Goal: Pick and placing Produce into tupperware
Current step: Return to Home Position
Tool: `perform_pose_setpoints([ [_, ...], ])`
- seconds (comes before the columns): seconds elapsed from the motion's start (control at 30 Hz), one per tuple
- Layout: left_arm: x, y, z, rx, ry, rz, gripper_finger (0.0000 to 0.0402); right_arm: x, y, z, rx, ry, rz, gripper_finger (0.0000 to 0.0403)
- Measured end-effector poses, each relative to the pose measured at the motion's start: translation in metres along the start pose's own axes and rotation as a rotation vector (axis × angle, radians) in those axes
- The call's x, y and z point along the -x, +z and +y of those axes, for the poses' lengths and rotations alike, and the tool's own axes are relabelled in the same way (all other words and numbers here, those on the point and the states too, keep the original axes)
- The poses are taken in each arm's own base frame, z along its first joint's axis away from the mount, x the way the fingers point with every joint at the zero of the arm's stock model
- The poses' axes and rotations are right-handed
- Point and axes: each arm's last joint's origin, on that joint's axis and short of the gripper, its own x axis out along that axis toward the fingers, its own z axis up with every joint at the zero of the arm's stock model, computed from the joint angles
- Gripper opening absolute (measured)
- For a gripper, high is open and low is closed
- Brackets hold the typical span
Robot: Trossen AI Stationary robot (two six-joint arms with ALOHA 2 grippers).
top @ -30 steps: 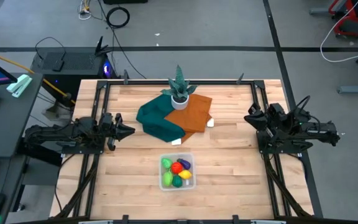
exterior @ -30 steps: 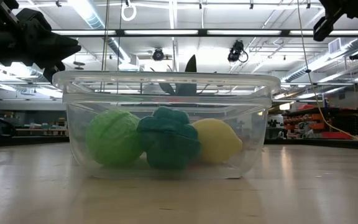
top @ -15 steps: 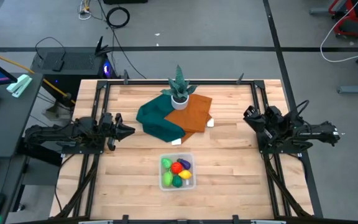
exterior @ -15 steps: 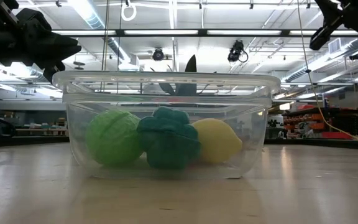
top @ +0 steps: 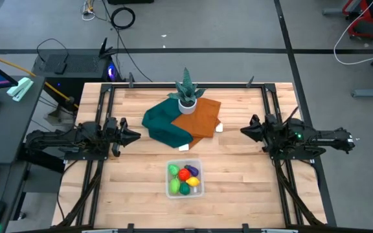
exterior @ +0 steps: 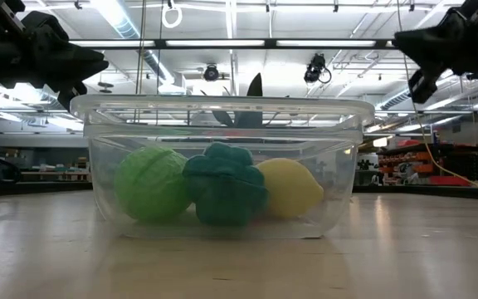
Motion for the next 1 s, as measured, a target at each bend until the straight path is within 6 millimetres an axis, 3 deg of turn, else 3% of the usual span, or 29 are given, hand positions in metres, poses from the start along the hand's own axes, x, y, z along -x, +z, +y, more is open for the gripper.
perform_pose_setpoints([
  [0.33, 0.0, 0.0, 0.0, 0.001, -0.001, 0.0, 0.0062, 0.002, -0.015, -0.007, 0.062, -0.051, 0.173, 0.0],
  [1.0, 0.0, 0.0, 0.0, 0.0, 0.0, 0.001, 0.0063, 0.003, -0.016, -0.012, 0.142, -0.105, 0.197, 0.0],
])
